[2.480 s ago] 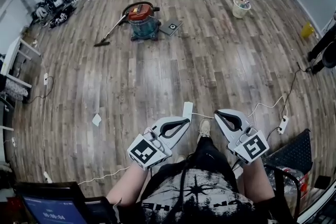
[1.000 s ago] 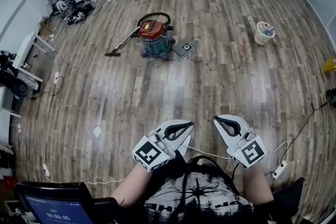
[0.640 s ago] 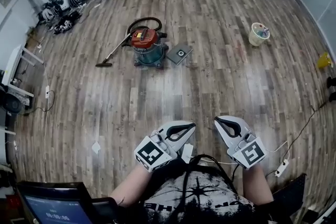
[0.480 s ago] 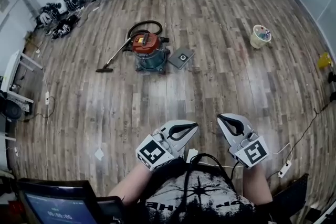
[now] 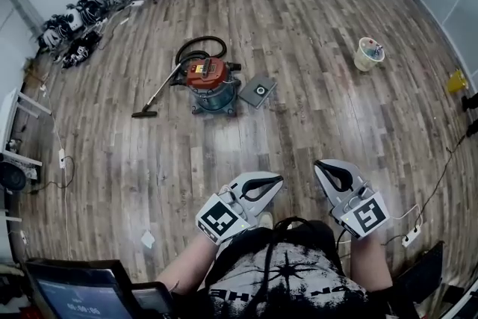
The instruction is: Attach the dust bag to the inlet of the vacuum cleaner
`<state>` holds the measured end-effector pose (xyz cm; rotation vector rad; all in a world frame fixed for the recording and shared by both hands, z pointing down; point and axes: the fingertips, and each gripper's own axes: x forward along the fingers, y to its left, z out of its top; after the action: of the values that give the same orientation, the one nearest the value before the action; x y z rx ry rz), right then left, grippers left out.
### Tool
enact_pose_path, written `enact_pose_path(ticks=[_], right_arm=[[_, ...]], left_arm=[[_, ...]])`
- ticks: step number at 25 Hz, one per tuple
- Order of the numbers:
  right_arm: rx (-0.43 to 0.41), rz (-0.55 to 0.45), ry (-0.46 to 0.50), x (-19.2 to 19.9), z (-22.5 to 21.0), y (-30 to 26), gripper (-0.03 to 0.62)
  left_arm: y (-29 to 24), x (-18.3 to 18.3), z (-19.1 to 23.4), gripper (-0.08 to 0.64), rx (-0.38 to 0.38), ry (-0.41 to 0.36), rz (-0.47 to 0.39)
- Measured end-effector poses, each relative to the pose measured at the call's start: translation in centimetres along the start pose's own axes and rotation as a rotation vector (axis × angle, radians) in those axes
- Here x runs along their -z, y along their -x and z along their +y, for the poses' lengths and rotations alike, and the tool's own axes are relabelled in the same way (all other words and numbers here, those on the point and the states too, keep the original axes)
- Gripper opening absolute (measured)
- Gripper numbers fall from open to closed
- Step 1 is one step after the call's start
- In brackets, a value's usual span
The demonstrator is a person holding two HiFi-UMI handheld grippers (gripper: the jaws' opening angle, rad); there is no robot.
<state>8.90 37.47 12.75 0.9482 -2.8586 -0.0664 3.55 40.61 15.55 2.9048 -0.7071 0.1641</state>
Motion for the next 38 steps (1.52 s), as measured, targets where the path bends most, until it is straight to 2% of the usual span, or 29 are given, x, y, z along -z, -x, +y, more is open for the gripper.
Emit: enact_pose_path(ticks=[3,6,11,13,18,21,27,32,35,38], right_arm=[[-0.003,0.028,0.022,0.0,0.0,-1.0,0.005],[-0.005,-0.016,0.053,-1.6,-0.3,-1.9,0.005],[-0.007,0.01,0.049,-1.3,-1.1,-2.4,0.005],[-0.018,0.007,0.046,-1.1,-1.6,-2.7,0.005],[-0.058,-0.002,0.017,-0.3,-4.0,-3.6,0.005],[-0.088,-0.019,0.0,0.4,-6.6,-4.0,0.005],[-0.152,-0.064,-0.011,1.5,-14.3,-4.0,0.005],[-0.186,-0.104,-0.018,1.7,-21.3,-2.3,0.005],[-0.181,-0.109,-0.029,2.6,-24.9,-0.8,0.005],[-0.174,-0.112,-0.055,3.7,-27.6,0.3,0.005]], left_arm=[[0.4,-0.2,1.1,0.001,0.006,-0.007,-0.015],[0.3,-0.4,1.8,0.002,0.019,-0.016,-0.025],[-0.6,-0.8,3.0,0.002,0.019,0.006,-0.047],[-1.3,-0.9,3.5,0.002,0.02,-0.008,-0.051],[-3.7,-0.6,5.1,0.002,0.001,0.019,-0.02],[-6.1,-0.6,6.4,0.002,-0.026,0.044,0.002],[-13.9,-2.0,9.3,0.002,-0.053,0.041,0.044],[-22.1,-4.1,11.3,0.002,-0.046,0.0,0.065],[-26.3,-4.6,11.9,0.002,-0.037,-0.005,0.081],[-29.2,-4.5,12.3,0.002,-0.026,-0.048,0.106]])
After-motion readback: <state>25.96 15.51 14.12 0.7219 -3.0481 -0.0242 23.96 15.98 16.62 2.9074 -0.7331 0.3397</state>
